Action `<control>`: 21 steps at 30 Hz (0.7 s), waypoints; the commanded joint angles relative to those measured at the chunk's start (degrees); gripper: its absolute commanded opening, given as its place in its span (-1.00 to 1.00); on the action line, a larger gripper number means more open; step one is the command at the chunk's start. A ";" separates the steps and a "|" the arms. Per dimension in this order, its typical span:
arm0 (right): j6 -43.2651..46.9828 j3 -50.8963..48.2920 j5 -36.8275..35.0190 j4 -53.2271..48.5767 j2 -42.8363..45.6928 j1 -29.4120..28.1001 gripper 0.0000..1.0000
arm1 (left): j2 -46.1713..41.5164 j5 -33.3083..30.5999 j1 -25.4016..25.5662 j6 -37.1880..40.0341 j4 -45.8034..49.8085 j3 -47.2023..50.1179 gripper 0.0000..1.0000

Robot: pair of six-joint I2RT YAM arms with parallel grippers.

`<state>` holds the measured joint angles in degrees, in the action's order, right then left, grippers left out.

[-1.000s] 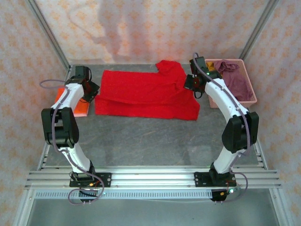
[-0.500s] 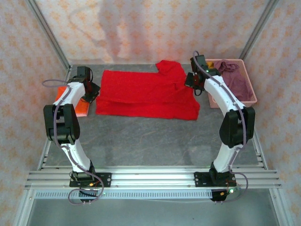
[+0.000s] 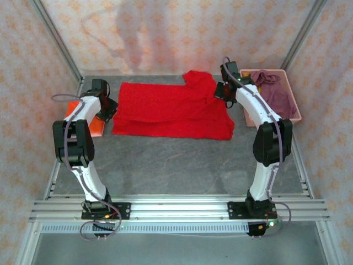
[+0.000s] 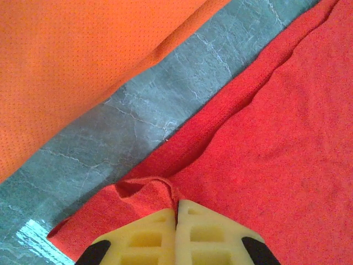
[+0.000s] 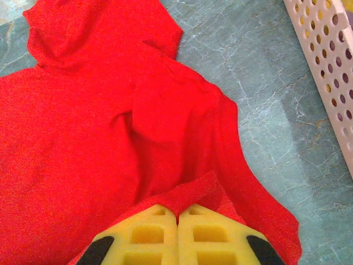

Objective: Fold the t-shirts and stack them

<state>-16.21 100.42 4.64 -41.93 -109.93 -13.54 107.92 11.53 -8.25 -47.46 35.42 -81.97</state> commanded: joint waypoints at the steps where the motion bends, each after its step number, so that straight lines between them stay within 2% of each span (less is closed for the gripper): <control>1: 0.96 2.41 -1.72 -0.05 -0.81 0.36 -1.00 | 0.88 -1.69 -0.28 1.14 1.89 -2.38 -1.00; 21: 1.51 5.30 -2.71 -0.05 -3.37 1.07 -1.00 | 1.14 -1.42 -0.31 1.32 2.40 -3.54 -1.00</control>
<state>-15.73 103.72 4.01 -41.93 -111.92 -12.95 108.53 11.53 -8.29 -47.44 35.81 -83.77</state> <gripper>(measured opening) 0.043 0.037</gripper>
